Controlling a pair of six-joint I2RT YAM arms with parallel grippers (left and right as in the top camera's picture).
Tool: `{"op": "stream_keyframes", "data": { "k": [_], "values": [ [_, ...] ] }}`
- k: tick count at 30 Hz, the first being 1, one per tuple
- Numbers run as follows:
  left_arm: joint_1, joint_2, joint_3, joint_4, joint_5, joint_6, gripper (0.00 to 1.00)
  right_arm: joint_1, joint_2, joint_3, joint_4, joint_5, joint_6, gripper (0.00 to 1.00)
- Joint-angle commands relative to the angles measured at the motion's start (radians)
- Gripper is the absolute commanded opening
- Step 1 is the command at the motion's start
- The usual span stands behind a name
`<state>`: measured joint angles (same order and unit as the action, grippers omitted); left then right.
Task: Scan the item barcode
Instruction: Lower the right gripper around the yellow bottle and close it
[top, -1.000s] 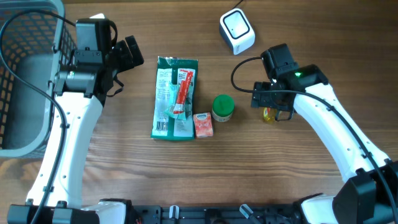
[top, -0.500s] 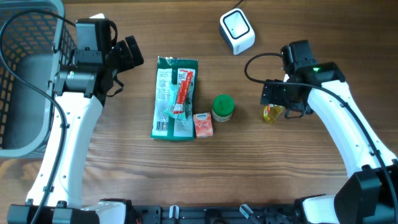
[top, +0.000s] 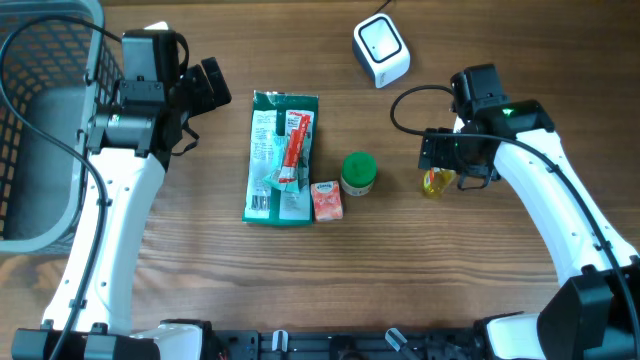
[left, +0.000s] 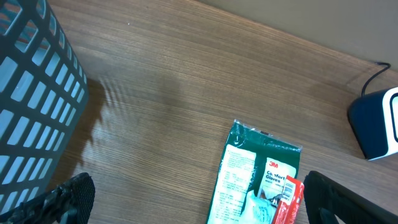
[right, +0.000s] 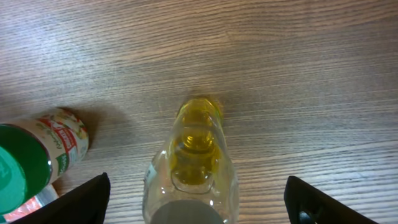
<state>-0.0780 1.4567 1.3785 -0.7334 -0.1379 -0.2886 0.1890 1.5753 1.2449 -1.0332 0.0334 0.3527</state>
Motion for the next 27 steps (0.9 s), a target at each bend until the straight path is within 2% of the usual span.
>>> {"op": "stream_keyframes", "data": {
  "k": [1,13,27],
  "values": [
    [0.003,-0.003,0.012,0.003,-0.01,0.023,1.0,0.004,-0.007,-0.008,0.0,-0.013,-0.013,0.86],
    [0.003,-0.003,0.012,0.003,-0.01,0.023,1.0,0.018,0.011,-0.01,-0.004,-0.009,-0.013,0.79],
    [0.003,-0.003,0.012,0.003,-0.01,0.023,1.0,0.018,0.033,-0.01,-0.009,-0.009,-0.04,0.79]
  ]
}}
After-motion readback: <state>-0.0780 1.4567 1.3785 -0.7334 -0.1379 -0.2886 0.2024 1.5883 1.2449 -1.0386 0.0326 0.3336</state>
